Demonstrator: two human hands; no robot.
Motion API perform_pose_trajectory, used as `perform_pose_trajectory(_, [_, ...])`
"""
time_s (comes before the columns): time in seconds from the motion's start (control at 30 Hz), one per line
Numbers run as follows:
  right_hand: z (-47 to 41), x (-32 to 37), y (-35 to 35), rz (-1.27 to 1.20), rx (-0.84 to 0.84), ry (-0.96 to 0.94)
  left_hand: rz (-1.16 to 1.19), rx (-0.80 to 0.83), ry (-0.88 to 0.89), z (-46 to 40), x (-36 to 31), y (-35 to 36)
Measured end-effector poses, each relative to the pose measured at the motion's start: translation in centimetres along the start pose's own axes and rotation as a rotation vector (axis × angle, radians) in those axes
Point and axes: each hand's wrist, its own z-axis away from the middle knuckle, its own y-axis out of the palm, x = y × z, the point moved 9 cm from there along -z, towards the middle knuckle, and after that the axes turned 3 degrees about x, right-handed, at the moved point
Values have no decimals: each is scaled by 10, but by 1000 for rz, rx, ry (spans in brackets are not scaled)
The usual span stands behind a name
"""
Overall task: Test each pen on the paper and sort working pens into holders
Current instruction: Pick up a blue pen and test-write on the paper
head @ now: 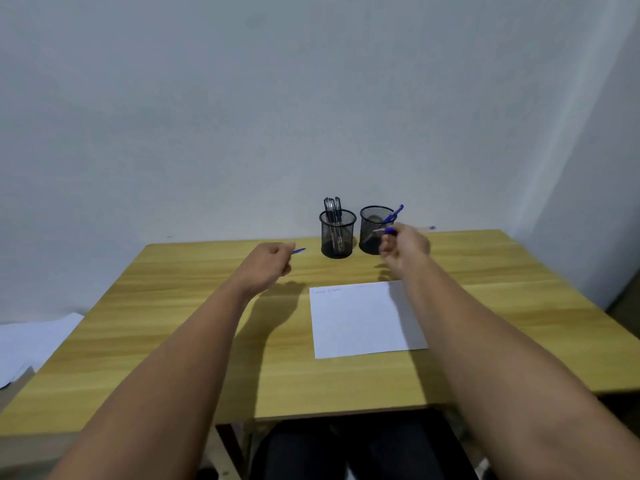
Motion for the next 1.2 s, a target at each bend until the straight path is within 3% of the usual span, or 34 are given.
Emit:
perform_pose_trajectory(0.13, [-10,46,-45,413,-91,-211,-574,-243,-36,6,54,-40])
perform_pose_trajectory(0.27, [-3,45,-61,601,-28,-309,-905,-254,-39,8,76,-10])
perform_pose_trajectory(0.4, [-2,38,-84,622,2,-365,-807,-319,187,6,47,24])
perform_pose_trajectory(0.53, [-10,22,-90,514,79,-313,-611,-76,426,6,15,76])
perform_pose_trajectory(0.67, [-23,5,-90,586,174,-286,-679,-10,427,7,26,100])
perform_pose_trajectory(0.87, [-25,10,-85,614,256,-352,-677,-69,398,7,40,100])
perform_pose_trajectory(1.2, [-27,10,-100,702,178,-392,-651,-124,360,9,43,96])
